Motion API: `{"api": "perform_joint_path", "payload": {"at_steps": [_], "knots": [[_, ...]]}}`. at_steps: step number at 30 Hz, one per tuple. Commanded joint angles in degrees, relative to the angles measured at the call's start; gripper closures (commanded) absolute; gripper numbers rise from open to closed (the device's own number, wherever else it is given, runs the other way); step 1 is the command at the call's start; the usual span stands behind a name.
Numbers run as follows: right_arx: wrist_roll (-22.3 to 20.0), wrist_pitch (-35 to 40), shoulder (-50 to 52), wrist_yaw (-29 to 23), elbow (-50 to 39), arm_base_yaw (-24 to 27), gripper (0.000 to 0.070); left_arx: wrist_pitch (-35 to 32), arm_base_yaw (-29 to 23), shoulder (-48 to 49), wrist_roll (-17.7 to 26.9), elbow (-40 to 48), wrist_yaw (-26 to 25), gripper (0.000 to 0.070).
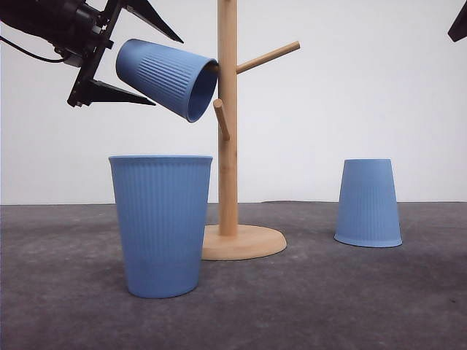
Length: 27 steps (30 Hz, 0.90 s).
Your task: Place three cups
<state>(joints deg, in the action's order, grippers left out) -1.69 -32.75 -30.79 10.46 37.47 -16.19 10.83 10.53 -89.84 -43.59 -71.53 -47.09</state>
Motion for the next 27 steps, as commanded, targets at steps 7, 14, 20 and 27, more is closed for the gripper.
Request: {"api": "perform_joint_path", "payload": {"at_steps": [7,14,20,27], "knots": [[-0.2,0.5,-0.2,0.0,0.9,-0.3,0.0234,-0.5,-2.1,-0.5,0.4,-1.1,-0.2,0.0018],[-0.2,0.5,-0.2,0.0,0.9,-0.3,0.0234,0.2,-7.3,-0.5,0.5,-1.1,-5.4,0.0019],[0.2,0.5,-0.2,0.0,0.9,-0.3,0.0234,4.2,-12.8,0.4,5.3,-1.1,-8.7,0.0096],[0.2,0.0,-0.2,0.0,0.9,-0.3,0.0234,21.0,-16.3,6.9,27.4,-1.1,1.2,0.0353]]}}
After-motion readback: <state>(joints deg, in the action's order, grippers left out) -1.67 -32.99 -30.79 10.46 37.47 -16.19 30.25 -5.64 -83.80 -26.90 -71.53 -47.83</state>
